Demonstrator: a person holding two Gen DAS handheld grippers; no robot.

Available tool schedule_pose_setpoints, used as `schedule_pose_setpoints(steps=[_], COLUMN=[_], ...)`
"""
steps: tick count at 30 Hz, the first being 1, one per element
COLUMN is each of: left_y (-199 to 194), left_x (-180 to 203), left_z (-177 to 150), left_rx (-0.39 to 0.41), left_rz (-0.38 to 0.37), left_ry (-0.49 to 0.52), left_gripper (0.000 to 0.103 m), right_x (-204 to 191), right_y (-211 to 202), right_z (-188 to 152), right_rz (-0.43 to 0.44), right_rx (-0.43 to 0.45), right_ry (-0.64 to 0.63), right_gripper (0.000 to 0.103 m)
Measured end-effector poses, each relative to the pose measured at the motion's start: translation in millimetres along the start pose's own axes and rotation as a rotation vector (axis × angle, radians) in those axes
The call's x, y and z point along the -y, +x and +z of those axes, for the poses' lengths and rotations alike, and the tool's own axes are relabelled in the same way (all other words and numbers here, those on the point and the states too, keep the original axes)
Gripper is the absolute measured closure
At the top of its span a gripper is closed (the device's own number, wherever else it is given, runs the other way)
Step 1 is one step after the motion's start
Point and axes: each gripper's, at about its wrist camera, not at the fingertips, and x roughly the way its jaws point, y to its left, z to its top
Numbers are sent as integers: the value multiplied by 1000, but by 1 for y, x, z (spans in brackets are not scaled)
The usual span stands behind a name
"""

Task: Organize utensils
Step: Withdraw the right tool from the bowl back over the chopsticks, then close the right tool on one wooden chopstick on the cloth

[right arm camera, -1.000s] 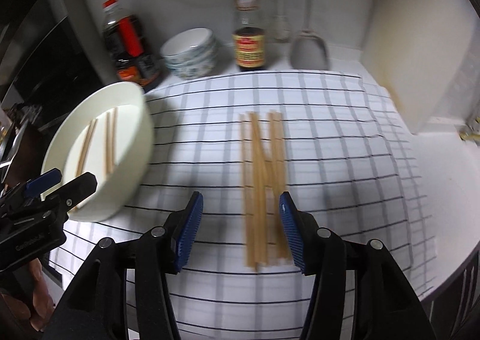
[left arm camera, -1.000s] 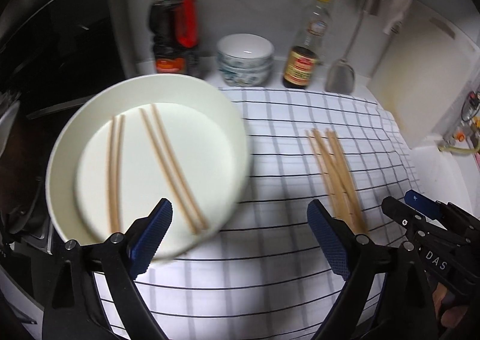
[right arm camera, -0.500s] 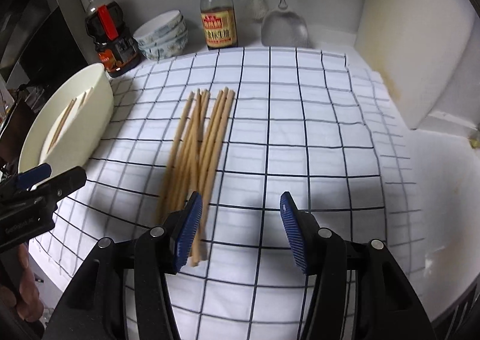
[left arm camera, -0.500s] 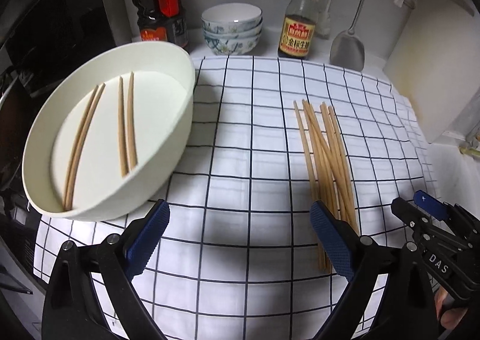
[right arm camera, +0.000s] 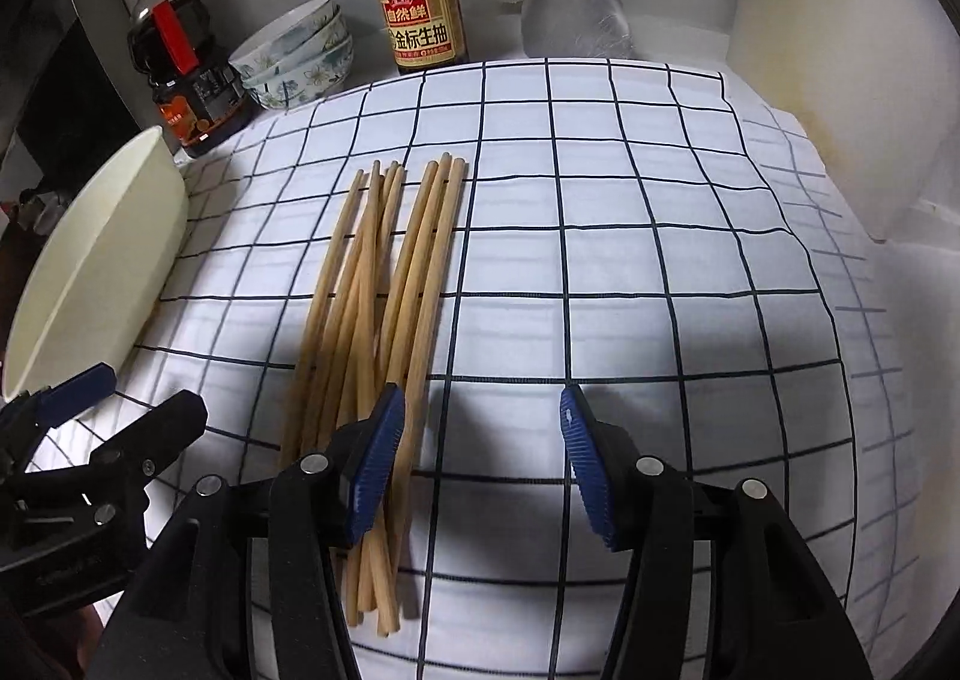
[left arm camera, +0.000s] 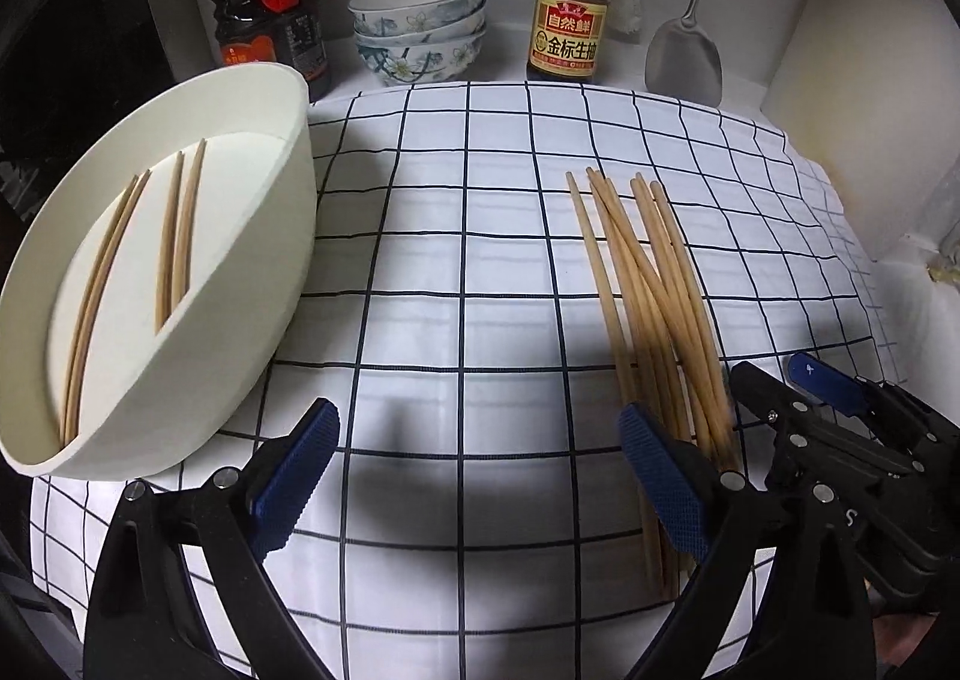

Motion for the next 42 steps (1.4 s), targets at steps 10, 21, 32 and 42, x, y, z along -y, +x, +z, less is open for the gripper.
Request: schedule_pose_setpoints(steps=[10,21,32,42], left_y=[12,20,36,41], left_x=[-3,2,19,28], left_z=[3,4,8,9], left_rx=[-14,-27,-31,-37], left_rz=[-7,-13,-9,16], left_ry=[-17,-12,-6,29], left_gripper=[10,10,9,10], right_x=[-13,-10,15,18], right_y=[7,8,-2,0], right_z=[-1,-5,-15,-13], right_rz=[-45,-41,-32,-25], right_rx=[18,22,26,33], right_ry=[-78,-102,-44,-50], right_gripper=[51,83,88,87])
